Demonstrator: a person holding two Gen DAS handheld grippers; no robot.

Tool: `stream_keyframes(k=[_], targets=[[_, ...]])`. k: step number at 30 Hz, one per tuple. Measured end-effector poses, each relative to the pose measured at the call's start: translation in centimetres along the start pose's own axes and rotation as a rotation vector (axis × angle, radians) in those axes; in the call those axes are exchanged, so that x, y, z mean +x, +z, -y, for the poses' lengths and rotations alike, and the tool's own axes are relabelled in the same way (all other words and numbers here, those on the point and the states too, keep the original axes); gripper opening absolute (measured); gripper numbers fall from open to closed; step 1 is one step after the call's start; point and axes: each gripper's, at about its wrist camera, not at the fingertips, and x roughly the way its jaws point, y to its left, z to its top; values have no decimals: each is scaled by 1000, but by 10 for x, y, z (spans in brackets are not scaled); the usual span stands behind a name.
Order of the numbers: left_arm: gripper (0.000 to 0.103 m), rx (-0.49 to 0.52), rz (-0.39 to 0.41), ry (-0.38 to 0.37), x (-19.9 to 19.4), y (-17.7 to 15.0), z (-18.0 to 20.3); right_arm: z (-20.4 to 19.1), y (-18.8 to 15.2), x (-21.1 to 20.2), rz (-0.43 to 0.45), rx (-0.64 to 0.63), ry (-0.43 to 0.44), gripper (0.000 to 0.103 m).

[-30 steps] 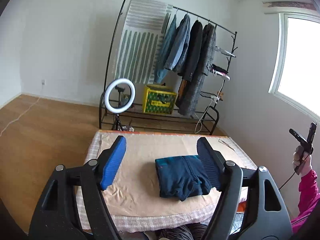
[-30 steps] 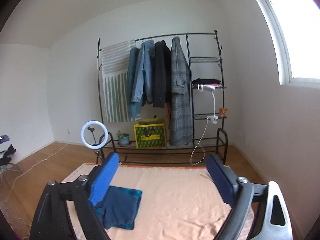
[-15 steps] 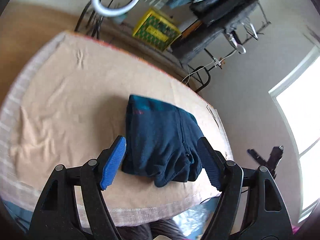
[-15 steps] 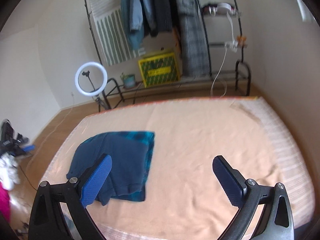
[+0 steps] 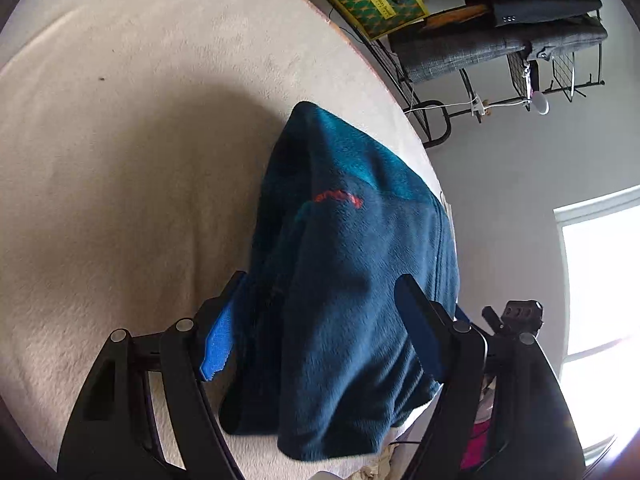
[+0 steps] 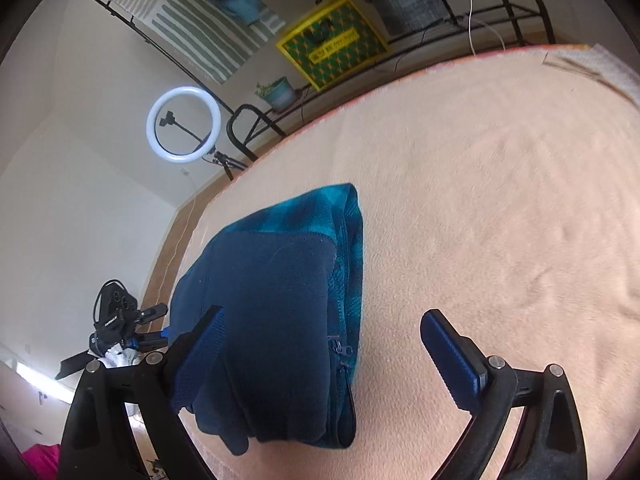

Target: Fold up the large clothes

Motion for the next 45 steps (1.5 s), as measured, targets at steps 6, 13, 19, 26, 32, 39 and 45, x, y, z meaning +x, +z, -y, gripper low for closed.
stream_keyframes(k=[6,13,19,26,32,39,45], targets=[[76,-24,-40,-36,23,7,-13,14,3,35,-71,49,37,91],[76,-8,-50,-79,23,14,-17,22,3,60,-102,113,132,89],[70,49,-29,-30,28,15,0,7,-2,80,-155,115,183,76],[41,157,34,76,19,0,25,-33,-2,74,-155,-25,26,40],[34,247,76,128,8,-12,53,-84,-3,61,-138,-216,-180,30],[32,332,94,134,-6,-26,81,-135,-8,41,-102,-382,-352,27],[32,352,95,99,-10,-32,97,-161,-6,15,-38,-457,-414,26]])
